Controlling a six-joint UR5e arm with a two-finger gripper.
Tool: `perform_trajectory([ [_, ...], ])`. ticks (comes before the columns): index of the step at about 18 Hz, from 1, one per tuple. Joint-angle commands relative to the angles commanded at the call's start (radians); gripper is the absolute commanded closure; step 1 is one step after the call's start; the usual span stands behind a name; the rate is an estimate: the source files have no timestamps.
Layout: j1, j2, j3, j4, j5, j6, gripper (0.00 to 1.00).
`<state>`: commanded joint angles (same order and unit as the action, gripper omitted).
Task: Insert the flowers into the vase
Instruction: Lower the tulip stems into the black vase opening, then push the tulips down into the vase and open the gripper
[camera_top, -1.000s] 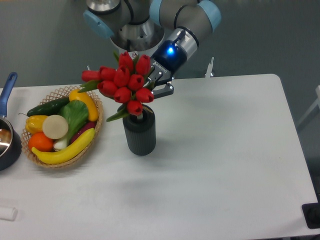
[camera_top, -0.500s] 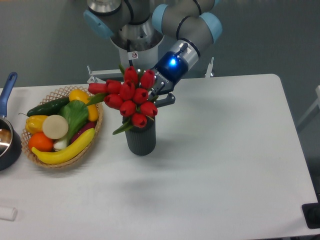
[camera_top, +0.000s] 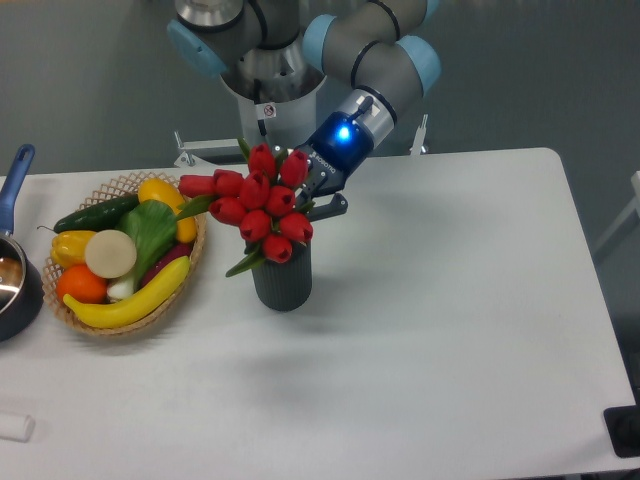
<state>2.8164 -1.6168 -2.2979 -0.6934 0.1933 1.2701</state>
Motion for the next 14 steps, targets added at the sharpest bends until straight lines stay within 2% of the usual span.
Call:
perform_trajectory([
  [14, 0.011, -0.011, -0.025, 0.000, 0.002, 0.055, 0.76],
])
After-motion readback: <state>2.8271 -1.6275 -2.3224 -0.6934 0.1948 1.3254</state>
